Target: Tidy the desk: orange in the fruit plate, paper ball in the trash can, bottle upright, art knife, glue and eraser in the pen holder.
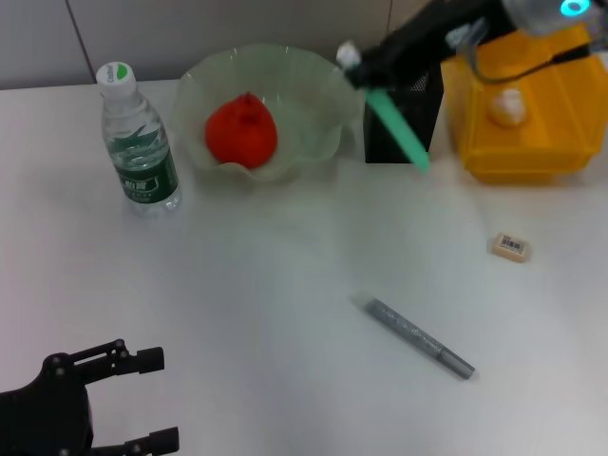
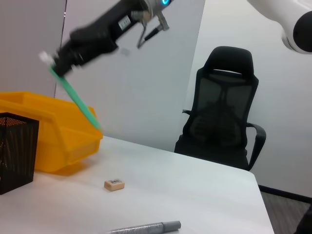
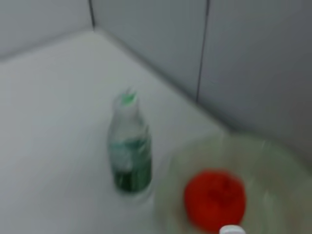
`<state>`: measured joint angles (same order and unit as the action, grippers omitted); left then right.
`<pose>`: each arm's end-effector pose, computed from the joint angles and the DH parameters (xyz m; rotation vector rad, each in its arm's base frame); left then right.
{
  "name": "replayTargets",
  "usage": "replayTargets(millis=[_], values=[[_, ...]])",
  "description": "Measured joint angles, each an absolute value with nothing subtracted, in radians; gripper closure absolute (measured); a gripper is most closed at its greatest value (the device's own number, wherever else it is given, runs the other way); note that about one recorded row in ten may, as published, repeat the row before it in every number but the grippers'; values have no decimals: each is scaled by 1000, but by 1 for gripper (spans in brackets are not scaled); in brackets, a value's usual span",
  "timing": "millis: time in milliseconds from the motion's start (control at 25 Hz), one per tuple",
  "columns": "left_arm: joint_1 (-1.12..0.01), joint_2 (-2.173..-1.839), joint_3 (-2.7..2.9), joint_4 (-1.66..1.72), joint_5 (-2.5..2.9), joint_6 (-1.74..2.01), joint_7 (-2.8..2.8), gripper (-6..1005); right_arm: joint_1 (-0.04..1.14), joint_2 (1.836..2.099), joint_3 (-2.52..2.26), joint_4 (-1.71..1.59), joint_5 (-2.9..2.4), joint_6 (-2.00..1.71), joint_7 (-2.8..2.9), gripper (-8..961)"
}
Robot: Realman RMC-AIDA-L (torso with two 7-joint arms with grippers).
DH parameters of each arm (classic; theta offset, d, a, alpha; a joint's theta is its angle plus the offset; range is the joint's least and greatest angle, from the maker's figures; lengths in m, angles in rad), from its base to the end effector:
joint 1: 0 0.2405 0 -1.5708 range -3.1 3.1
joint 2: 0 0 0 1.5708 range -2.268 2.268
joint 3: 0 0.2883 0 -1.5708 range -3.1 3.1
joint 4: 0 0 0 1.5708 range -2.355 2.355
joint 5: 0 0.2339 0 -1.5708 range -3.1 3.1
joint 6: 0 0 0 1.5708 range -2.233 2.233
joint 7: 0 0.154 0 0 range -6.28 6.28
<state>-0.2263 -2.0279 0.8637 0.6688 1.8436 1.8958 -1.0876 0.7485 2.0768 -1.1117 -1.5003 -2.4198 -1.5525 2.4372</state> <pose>-0.3428 0.2379 -0.0086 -2.8759 -0.3969 -0.9176 0.1031 0.4362 0.0454 -2.6073 0.6166 0.0231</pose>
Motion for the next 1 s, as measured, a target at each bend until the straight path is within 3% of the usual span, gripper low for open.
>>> replayTargets(millis=[440,1000], values=[[-229,-2030,862,663,1838,1891,-1088,197,639,2077,-1030,-1368,-2186,-1183,2052,735],[-229,-2033,862,663,1837,1891,-1088,197,654,2068,-972,-1087,-2005,-965,1771,707]])
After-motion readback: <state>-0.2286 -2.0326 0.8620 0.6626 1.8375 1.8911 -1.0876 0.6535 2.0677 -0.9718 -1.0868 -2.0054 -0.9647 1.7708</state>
